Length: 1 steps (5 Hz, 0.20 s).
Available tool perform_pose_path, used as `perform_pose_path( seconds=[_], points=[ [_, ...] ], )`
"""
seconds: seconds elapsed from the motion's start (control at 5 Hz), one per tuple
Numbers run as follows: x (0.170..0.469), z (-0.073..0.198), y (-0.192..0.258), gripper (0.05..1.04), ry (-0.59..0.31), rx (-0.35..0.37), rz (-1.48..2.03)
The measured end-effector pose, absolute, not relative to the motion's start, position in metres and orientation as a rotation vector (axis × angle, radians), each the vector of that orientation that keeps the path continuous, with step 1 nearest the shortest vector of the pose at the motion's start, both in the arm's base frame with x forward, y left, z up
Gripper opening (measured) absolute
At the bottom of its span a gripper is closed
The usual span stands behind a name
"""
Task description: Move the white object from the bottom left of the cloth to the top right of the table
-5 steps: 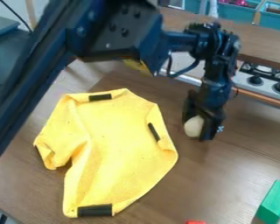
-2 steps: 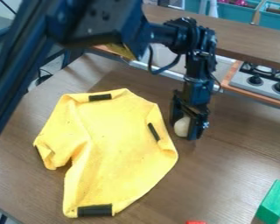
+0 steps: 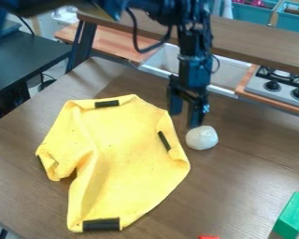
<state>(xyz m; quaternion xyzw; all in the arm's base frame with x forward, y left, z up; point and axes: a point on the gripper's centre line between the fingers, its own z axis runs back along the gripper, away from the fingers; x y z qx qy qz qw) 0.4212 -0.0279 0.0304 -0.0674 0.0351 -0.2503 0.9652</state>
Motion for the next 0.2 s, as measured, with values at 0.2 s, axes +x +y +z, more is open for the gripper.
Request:
perform_pose_path(
  seconds=[0.2],
  points=[
    [0.4091, 0.0487, -0.0153, 0.999, 0.035, -0.113, -0.470]
  ],
)
